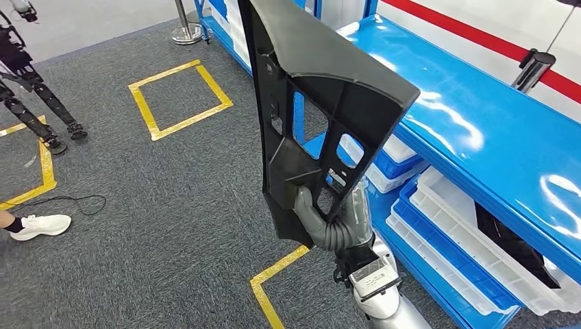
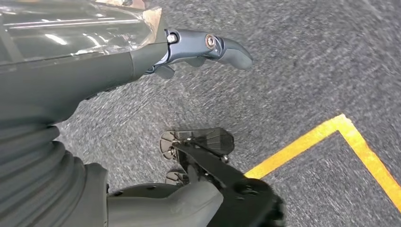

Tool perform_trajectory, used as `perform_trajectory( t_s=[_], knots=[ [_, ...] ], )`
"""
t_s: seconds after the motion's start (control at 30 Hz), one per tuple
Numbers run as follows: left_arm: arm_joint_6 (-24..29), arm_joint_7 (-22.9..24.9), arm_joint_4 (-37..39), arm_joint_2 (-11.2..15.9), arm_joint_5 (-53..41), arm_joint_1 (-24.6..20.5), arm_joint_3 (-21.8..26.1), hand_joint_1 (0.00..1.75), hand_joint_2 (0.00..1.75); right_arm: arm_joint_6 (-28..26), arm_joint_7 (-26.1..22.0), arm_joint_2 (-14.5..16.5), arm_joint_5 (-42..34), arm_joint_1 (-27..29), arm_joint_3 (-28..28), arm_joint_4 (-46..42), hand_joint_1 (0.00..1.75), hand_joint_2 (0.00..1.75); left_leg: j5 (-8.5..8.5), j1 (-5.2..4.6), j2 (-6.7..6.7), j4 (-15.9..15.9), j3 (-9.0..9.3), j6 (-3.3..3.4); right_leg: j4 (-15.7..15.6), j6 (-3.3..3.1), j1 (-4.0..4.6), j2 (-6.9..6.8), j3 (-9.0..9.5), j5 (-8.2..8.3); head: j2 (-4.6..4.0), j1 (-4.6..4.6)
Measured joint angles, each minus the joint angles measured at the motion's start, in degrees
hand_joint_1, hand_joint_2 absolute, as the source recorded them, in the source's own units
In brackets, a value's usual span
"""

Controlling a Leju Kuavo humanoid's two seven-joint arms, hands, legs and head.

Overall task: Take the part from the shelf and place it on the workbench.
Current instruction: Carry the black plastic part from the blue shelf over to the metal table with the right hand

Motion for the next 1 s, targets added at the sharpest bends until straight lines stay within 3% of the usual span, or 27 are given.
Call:
perform_trajectory(
  t_s=[0.03,0.1,0.17,0.2,0.27,0.33,0.4,0.43,0.47,0.5,0.53,0.6,0.63,0.7,0.77,0.83,0.93,1.0],
  knots=[
    [-0.13,0.0,0.0,0.01,-0.08,0.04,0.0,0.0,1.75,0.0,0.14,0.0,-0.09,-0.05,-0.07,0.03,1.75,1.75,1.33,-0.03,0.18,-1.92,0.99,0.21,0.0,-0.04,0.11,-0.59,0.02,-0.04,0.01,0.01],
    [-0.65,-0.2,-0.03,0.09,-0.46,-0.04,0.0,0.0,1.75,0.02,1.0,0.04,-0.39,-0.45,-0.55,0.03,1.75,1.75,4.66,-0.37,1.93,-9.96,5.29,0.96,0.0,-0.06,0.39,-1.61,0.1,-0.13,0.01,0.02],
    [-1.42,-0.64,-0.08,0.22,-1.07,-0.47,-0.02,0.0,1.75,0.07,2.32,0.06,-0.56,-1.14,-1.73,0.03,1.75,1.75,6.24,-0.95,3.54,-15.5,8.18,1.63,0.01,0.14,0.77,-2.53,0.08,-0.28,0.0,0.04],
    [-1.74,-0.83,-0.11,0.31,-1.38,-0.73,-0.02,0.0,1.75,0.16,2.91,0.05,-0.43,-1.35,-2.62,0.03,1.75,1.75,6.24,-1.23,3.62,-16.22,8.42,1.81,-0.01,0.31,0.88,-3.01,0.09,-0.38,0.0,0.08],
    [-1.92,-0.79,-0.15,0.48,-1.79,-1.08,-0.03,0.0,1.75,0.63,3.44,0.08,0.28,-1.34,-4.49,0.02,1.75,1.75,6.59,-1.21,2.28,-16.6,8.45,2.24,0.03,0.76,0.87,-3.65,0.11,-0.61,0.0,0.06],
    [-1.42,-0.12,-0.19,0.55,-1.75,-1.23,-0.02,0.0,1.75,1.39,3.19,0.21,1.2,-0.83,-6.05,0.0,1.75,1.75,7.1,-0.88,1.18,-17.28,8.86,2.78,1.78,1.04,0.75,-1.84,-0.46,-1.75,0.0,0.08],
    [-0.75,0.56,-0.2,0.56,-1.45,-1.42,0.02,0.0,1.75,2.15,2.54,0.3,1.74,0.26,-7.23,0.02,1.75,1.75,7.37,-0.67,0.0,-17.57,9.07,3.11,8.41,0.81,0.44,0.94,-3.38,-4.8,0.0,0.26],
    [-0.58,0.67,-0.2,0.59,-1.35,-1.47,0.05,0.0,1.75,2.43,2.27,0.33,1.85,0.83,-7.66,0.06,1.75,1.75,7.39,-0.66,-0.7,-17.56,9.03,3.17,12.27,0.77,0.3,1.54,-5.26,-6.25,0.0,0.37],
    [-0.41,0.69,-0.2,0.6,-1.3,-1.48,0.09,0.0,1.75,2.7,2.06,0.39,1.93,1.39,-8.09,0.11,1.75,1.75,7.4,-0.64,-1.5,-17.55,9.0,3.2,15.48,0.9,0.11,1.86,-6.89,-7.25,0.0,0.45],
    [-0.3,0.64,-0.2,0.61,-1.29,-1.42,0.13,0.0,1.75,2.9,1.95,0.46,1.97,1.72,-8.42,0.15,1.75,1.75,7.4,-0.61,-2.25,-17.5,9.0,3.18,16.17,1.3,-0.07,1.94,-7.37,-7.11,0.0,0.45],
    [-0.19,0.6,-0.2,0.6,-1.29,-1.34,0.15,0.0,1.75,3.09,1.85,0.52,1.98,1.97,-8.72,0.19,1.75,1.75,7.39,-0.55,-3.07,-17.42,9.02,3.12,14.87,1.9,-0.31,2.08,-6.91,-6.14,-0.01,0.46],
    [-0.04,0.57,-0.2,0.6,-1.3,-1.19,0.19,0.0,1.75,3.27,1.69,0.59,1.98,2.28,-9.11,0.21,1.75,1.75,7.22,-0.37,-4.65,-17.0,8.97,2.75,7.53,3.2,-0.99,3.34,-3.75,-2.87,0.0,0.48],
    [0.0,0.57,-0.2,0.62,-1.31,-1.15,0.21,0.0,1.75,3.28,1.55,0.63,1.98,2.55,-9.25,0.17,1.75,1.75,7.02,-0.37,-5.4,-16.63,8.81,2.38,4.17,3.44,-1.22,4.03,-2.21,-1.54,0.0,0.49],
    [0.19,0.6,-0.2,0.69,-1.32,-0.94,0.31,0.0,1.75,3.26,1.23,0.79,1.98,3.44,-9.51,0.07,1.75,1.75,6.81,-0.33,-6.49,-16.11,8.36,1.62,1.28,3.06,-1.26,4.76,-0.87,-0.55,0.0,0.42],
    [0.41,0.64,-0.19,0.73,-1.39,-0.48,0.43,0.0,1.75,3.24,1.05,1.09,1.99,4.33,-9.76,-0.12,1.75,1.75,6.82,-0.04,-7.09,-16.03,8.02,1.09,1.22,2.23,-1.08,3.91,-0.74,-0.34,0.0,0.32],
    [0.51,0.65,-0.17,0.71,-1.65,-0.13,0.5,0.0,1.75,3.24,1.06,1.52,2.18,4.76,-9.98,-0.57,1.75,1.75,5.84,0.11,-5.3,-14.55,7.23,0.66,1.06,1.46,-1.13,3.06,-0.63,-0.19,0.0,0.17],
    [0.5,0.61,-0.17,0.68,-1.92,-0.38,0.5,0.0,1.75,3.31,1.26,1.94,2.61,5.22,-10.31,-1.42,1.75,1.75,1.01,0.13,-0.93,-4.8,2.43,0.11,0.98,0.51,-0.68,1.39,-0.53,-0.39,0.0,-0.16],
    [0.49,0.61,-0.17,0.67,-1.94,-0.48,0.5,0.0,1.75,3.38,1.39,1.97,2.75,5.58,-10.45,-1.57,1.75,1.75,-0.37,0.27,-0.16,0.35,-0.28,0.0,0.99,0.25,-0.34,0.09,-0.45,-0.59,0.0,-0.17]
  ],
)
